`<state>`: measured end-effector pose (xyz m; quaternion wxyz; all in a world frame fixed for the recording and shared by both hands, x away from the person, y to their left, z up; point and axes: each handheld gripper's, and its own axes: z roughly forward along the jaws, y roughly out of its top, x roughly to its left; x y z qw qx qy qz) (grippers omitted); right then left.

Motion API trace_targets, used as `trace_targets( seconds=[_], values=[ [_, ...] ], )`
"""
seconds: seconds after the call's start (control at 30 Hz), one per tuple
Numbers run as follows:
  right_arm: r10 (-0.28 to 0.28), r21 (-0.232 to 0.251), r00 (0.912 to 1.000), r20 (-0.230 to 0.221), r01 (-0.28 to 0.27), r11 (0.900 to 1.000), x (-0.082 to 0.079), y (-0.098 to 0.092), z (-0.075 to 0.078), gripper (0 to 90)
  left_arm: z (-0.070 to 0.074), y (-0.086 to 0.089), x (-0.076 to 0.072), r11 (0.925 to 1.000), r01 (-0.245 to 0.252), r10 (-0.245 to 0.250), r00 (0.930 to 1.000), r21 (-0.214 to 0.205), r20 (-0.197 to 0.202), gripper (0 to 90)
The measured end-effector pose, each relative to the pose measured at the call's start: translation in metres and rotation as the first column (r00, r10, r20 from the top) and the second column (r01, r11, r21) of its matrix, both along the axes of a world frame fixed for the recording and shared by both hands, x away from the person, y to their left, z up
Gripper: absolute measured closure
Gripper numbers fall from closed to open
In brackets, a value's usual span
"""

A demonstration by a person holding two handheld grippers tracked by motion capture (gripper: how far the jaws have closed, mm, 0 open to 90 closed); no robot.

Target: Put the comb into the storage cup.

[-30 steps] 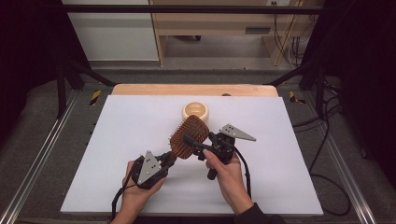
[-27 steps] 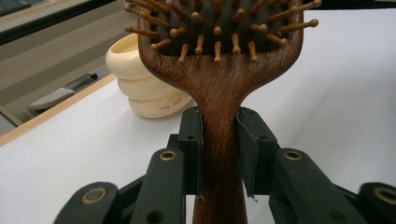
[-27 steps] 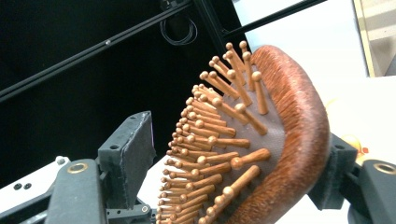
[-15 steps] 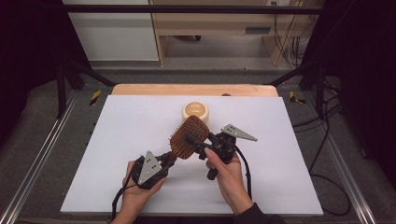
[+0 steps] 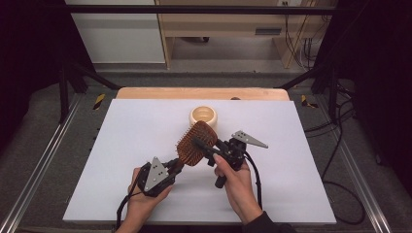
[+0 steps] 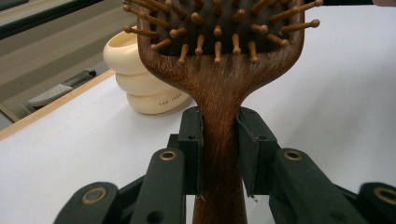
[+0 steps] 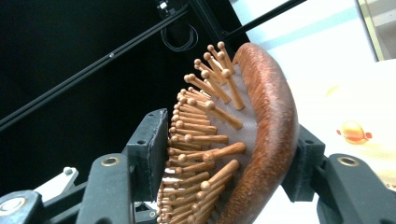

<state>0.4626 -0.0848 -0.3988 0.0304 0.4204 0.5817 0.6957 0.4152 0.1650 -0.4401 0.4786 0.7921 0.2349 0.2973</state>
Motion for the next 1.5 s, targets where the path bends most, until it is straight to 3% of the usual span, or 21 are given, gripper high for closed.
trace_targets(
  seconds=[0.3, 0.63, 0.77, 0.87, 1.1, 1.33, 1.5],
  values=[
    [0.005, 0.034, 1.0, -0.008, -0.005, 0.9994, -0.002, -0.001, 0.0, 49.9, -0.001, 0.001, 0.001, 0.9999, 0.004, -0.004, 0.9999, -0.014, -0.01, 72.5],
    [0.001, 0.019, 1.0, 0.01, -0.002, 0.9998, -0.005, 0.001, 0.001, 51.9, -0.005, -0.001, 0.006, 0.9991, 0.02, -0.022, 0.9978, -0.037, -0.062, 71.5],
    [-0.015, 0.016, 0.9998, 0.008, 0.015, 0.9998, -0.003, -0.002, 0.001, 52.0, -0.005, 0.001, 0.008, 0.9972, 0.005, -0.011, 0.9971, -0.075, -0.075, 63.5],
    [-0.026, 0.026, 0.9997, -0.002, 0.026, 0.9993, -0.002, -0.006, 0.0, 51.9, -0.006, 0.003, 0.009, 0.9972, -0.007, 0.001, 0.9971, -0.075, -0.076, 57.3],
    [-0.068, 0.029, 0.9977, -0.001, 0.068, 0.9972, 0.004, -0.02, 0.0, 51.7, -0.003, 0.006, 0.012, 0.9914, -0.054, 0.045, 0.9958, -0.119, -0.079, 41.2],
    [-0.144, 0.039, 0.9896, -0.001, 0.144, 0.9889, 0.008, -0.041, 0.0, 51.7, -0.007, 0.008, 0.018, 0.9878, -0.099, 0.084, 0.9892, -0.12, -0.12, 27.9],
    [-0.185, 0.058, 0.9828, -0.011, 0.185, 0.981, 0.011, -0.056, 0.0, 51.6, -0.006, 0.014, 0.022, 0.984, -0.119, 0.102, 0.9865, -0.133, -0.128, 20.4]
  ],
)
